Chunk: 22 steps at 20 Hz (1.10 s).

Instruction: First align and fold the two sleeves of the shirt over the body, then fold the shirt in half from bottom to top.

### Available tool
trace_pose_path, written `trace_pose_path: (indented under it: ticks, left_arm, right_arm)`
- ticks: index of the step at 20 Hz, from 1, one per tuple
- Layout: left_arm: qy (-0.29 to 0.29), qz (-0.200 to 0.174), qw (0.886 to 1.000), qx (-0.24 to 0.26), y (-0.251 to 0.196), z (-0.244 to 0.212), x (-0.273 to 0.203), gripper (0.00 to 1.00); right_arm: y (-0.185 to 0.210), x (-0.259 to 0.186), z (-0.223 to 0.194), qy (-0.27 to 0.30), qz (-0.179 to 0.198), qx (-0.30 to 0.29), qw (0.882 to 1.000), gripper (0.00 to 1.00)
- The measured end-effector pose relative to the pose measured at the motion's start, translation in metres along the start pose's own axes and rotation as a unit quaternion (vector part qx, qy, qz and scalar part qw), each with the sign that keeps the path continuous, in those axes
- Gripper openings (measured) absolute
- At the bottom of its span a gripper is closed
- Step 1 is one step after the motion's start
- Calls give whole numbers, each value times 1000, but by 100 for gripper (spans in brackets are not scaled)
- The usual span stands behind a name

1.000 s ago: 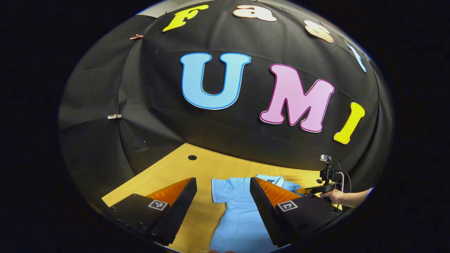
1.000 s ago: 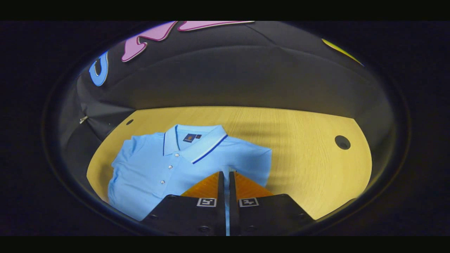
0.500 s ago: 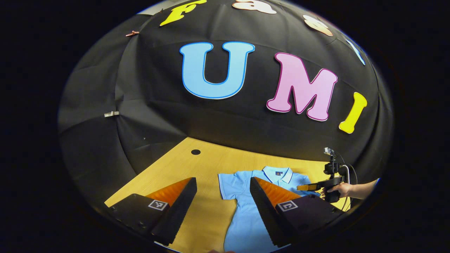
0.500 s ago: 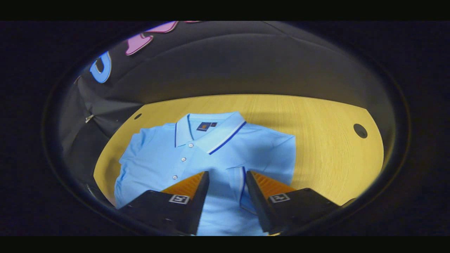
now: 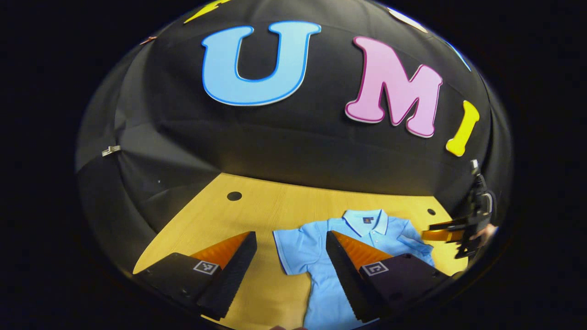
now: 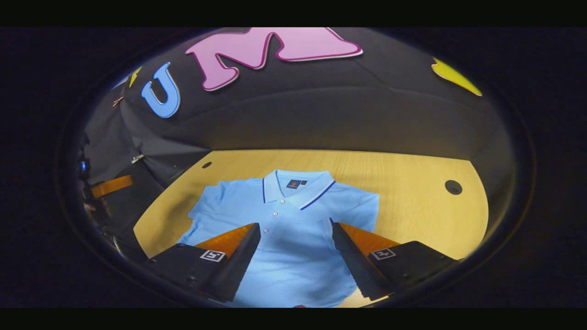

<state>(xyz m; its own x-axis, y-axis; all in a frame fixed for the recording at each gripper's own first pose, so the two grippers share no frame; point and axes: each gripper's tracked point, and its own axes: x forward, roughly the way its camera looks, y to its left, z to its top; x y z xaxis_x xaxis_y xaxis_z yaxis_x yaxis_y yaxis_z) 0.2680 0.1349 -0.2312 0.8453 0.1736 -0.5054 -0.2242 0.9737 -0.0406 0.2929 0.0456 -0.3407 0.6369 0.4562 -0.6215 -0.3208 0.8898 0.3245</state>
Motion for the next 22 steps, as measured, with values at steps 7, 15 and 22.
trace_pose_path:
  ticks: [7, 15, 22]
  left_arm:
    - [88, -14, 995, 38, 1, -47, 105, 97]
    - [212, -1, 975, 64, 0, -118, 162, 97]
    - [220, -25, 974, 54, -9, -128, 170, 65]
  right_arm:
    - [-55, -57, -33, 2, -50, 26, 998, 91]
    - [-75, -66, -66, 26, -55, 49, 997, 98]
    - [-66, -50, -63, 27, -37, 52, 998, 98]
